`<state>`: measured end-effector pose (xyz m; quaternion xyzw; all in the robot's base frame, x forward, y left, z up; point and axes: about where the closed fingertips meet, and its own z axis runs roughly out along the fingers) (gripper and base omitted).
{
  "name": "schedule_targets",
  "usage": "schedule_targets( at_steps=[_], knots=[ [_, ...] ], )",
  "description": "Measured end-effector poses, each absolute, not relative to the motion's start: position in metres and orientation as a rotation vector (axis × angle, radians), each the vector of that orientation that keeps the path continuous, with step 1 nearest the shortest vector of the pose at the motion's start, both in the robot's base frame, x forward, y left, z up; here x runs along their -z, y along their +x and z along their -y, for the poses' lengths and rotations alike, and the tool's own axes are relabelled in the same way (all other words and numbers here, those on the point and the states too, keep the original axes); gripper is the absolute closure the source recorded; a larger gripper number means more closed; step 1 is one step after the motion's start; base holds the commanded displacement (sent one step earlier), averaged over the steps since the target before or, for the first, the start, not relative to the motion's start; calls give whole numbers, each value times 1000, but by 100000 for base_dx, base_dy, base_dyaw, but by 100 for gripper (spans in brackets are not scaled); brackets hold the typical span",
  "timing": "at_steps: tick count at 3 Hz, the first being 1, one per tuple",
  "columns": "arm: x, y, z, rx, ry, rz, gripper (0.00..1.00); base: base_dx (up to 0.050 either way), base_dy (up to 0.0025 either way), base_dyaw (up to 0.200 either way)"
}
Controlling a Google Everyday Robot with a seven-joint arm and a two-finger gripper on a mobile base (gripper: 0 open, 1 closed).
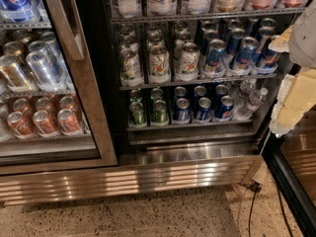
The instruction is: Close right fridge door
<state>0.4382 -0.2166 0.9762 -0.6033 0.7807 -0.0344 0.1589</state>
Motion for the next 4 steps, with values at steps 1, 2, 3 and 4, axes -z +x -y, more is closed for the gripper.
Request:
schedule_targets(
  at_steps=[1,2,3,4],
  knots=[
    [-976,438,217,98,-1725,-2232,0,-5000,0,0],
    [-976,438,217,98,-1725,-2232,0,-4999,-1,8],
    [-976,438,217,98,-1725,-2232,0,-5000,0,2],
    [-976,438,217,99,-1724,-2231,0,-4999,-2,8]
  ],
)
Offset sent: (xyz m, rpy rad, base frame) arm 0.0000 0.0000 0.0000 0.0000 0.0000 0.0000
